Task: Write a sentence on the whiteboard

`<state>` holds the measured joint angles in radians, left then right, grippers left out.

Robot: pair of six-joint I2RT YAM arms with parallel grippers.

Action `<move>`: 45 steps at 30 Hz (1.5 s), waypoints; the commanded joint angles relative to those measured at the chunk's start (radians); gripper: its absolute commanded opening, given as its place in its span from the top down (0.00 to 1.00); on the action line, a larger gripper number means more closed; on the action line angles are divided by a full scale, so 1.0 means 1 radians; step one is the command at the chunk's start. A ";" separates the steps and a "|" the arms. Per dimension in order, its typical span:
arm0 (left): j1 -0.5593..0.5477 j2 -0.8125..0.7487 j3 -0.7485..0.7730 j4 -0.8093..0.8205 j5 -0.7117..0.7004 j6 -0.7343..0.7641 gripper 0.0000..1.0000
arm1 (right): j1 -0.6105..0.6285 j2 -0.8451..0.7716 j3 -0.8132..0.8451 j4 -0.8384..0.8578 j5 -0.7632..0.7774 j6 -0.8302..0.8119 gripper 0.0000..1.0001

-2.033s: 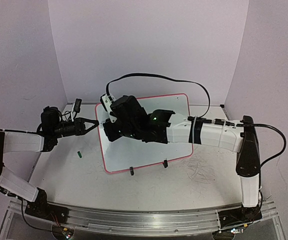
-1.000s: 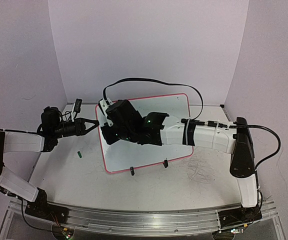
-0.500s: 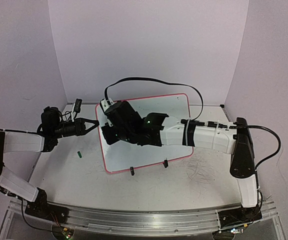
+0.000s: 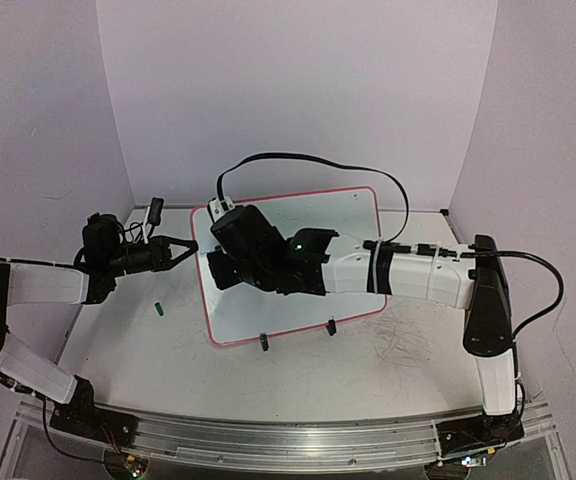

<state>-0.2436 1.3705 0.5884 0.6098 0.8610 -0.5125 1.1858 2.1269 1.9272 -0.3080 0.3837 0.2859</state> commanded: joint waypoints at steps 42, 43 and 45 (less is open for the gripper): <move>-0.015 -0.022 0.006 0.044 0.043 -0.003 1.00 | -0.001 -0.062 -0.073 0.110 -0.082 -0.077 1.00; -0.015 -0.022 0.005 0.043 0.043 -0.003 1.00 | -0.001 -0.062 -0.073 0.110 -0.079 -0.077 1.00; -0.015 -0.020 0.006 0.043 0.043 -0.003 1.00 | -0.002 -0.060 -0.070 0.110 -0.074 -0.078 1.00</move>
<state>-0.2481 1.3701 0.5884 0.6125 0.8724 -0.5125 1.1854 2.0533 1.8069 -0.1970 0.2937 0.1957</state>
